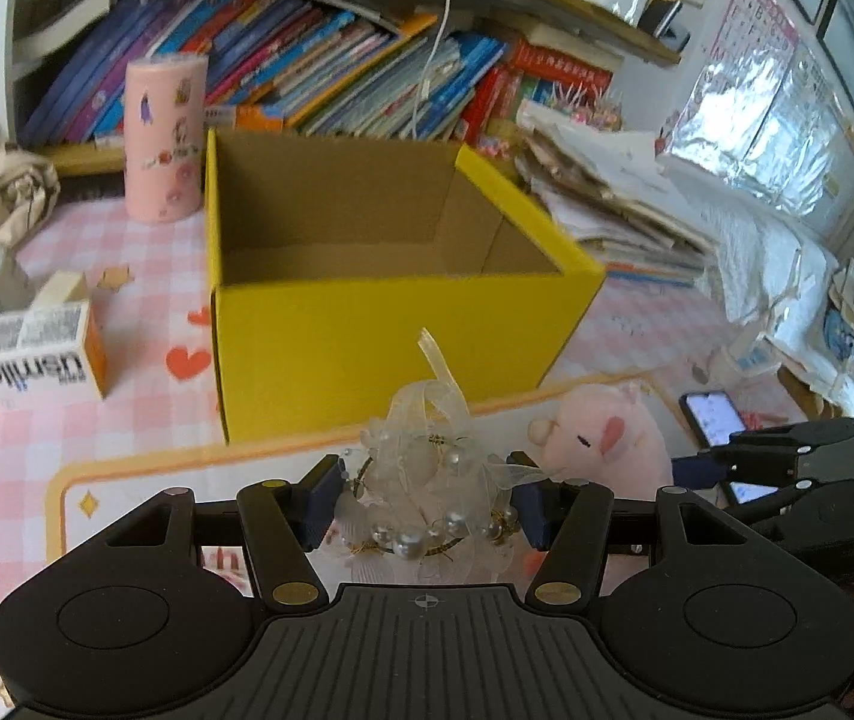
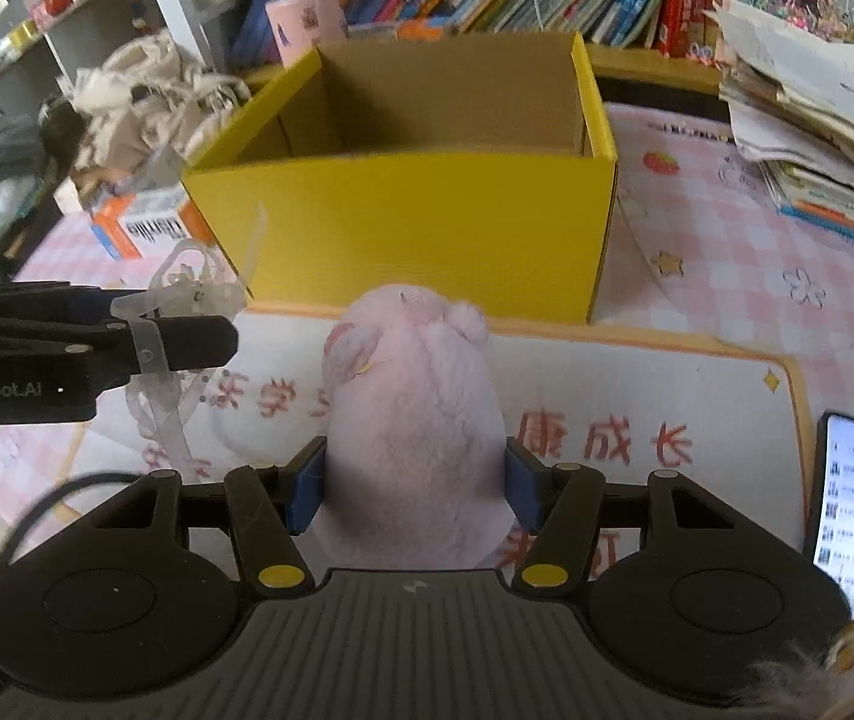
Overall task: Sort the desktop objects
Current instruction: 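Lower pig and accessory into the yellow box and open both grippers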
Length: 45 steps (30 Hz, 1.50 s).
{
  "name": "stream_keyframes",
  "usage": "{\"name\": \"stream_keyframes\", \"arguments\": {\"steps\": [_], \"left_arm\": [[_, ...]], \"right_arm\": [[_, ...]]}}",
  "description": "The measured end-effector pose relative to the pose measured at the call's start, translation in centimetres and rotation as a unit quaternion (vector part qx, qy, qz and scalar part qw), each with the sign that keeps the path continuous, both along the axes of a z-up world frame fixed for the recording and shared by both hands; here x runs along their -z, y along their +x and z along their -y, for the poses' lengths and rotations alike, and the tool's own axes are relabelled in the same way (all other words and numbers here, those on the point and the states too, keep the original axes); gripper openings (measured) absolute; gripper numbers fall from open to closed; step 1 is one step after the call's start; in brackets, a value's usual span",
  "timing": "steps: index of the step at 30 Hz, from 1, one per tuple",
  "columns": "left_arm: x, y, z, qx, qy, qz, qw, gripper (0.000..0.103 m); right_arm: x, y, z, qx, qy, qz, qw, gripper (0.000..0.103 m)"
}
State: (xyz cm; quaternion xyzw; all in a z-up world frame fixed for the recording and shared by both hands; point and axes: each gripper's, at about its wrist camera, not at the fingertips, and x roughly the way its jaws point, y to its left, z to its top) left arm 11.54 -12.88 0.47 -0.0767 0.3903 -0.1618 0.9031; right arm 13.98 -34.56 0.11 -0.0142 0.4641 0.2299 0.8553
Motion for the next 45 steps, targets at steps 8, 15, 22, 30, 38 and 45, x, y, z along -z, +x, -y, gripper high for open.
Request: {"name": "stream_keyframes", "arguments": {"steps": [8,15,22,30,38,45], "left_arm": [[-6.1,2.2,-0.4,-0.018,-0.040,0.078,0.9960,0.058],[-12.3,5.9,-0.3,-0.024,-0.035,0.192,0.9805,0.058],[-18.4,8.8,-0.5,-0.039,-0.044,0.313,0.9480,0.058],[-11.4,14.2,-0.6,-0.071,-0.024,0.196,0.9777,0.058],[-3.2,16.9,0.5,-0.057,0.059,0.084,0.9932,0.059],[-0.3,17.7,0.2,-0.052,0.086,0.039,0.9942,0.060]], "right_arm": [[-5.5,2.0,-0.1,-0.045,0.055,0.075,0.995,0.057],[-11.5,6.1,-1.4,-0.070,0.082,0.196,0.975,0.057],[-17.4,10.8,-2.4,-0.065,0.100,0.319,0.940,0.057],[-11.3,16.5,-4.5,-0.081,0.033,0.231,0.969,0.057],[-2.6,18.8,-7.4,-0.161,-0.088,0.127,0.975,0.058],[-0.1,19.3,-7.6,-0.186,-0.114,0.079,0.973,0.058]]}}
